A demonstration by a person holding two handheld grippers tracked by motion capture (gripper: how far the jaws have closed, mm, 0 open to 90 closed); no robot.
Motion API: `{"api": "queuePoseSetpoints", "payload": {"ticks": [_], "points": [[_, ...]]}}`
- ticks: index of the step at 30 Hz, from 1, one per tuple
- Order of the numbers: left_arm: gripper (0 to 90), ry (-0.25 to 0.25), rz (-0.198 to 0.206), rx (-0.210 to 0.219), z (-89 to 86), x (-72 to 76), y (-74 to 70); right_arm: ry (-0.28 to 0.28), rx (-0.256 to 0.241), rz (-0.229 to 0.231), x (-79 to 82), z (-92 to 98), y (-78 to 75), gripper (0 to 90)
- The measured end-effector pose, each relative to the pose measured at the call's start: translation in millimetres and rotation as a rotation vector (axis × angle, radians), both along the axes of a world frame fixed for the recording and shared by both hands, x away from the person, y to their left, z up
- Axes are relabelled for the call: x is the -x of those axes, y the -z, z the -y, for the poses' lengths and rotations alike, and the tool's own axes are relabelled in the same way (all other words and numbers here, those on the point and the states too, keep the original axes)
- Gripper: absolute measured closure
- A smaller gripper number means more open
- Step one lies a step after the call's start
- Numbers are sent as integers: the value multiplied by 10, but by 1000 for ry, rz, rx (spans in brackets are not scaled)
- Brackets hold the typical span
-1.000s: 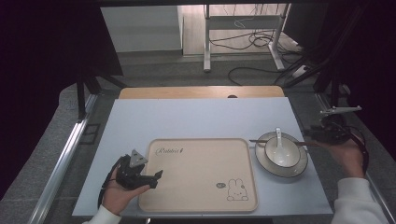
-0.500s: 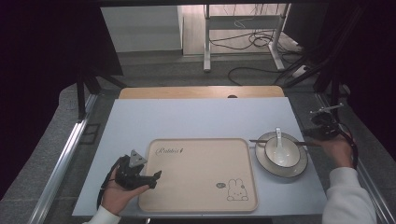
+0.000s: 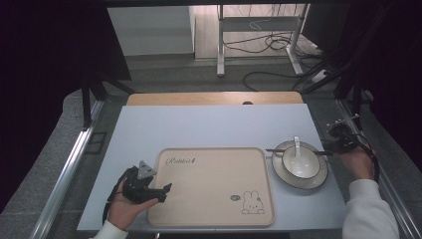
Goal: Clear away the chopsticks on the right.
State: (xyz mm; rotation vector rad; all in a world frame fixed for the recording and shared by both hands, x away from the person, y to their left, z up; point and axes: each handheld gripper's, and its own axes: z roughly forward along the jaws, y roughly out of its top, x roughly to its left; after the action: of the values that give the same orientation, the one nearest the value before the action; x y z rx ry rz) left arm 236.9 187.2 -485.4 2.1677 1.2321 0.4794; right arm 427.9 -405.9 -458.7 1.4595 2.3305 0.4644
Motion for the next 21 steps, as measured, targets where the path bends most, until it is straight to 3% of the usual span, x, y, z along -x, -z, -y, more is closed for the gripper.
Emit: {"api": "queuePoseSetpoints", "payload": {"ticks": [21], "points": [[141,16,-2,1,19,-17,-5,-17,6,-56,155,12,19,890]]}}
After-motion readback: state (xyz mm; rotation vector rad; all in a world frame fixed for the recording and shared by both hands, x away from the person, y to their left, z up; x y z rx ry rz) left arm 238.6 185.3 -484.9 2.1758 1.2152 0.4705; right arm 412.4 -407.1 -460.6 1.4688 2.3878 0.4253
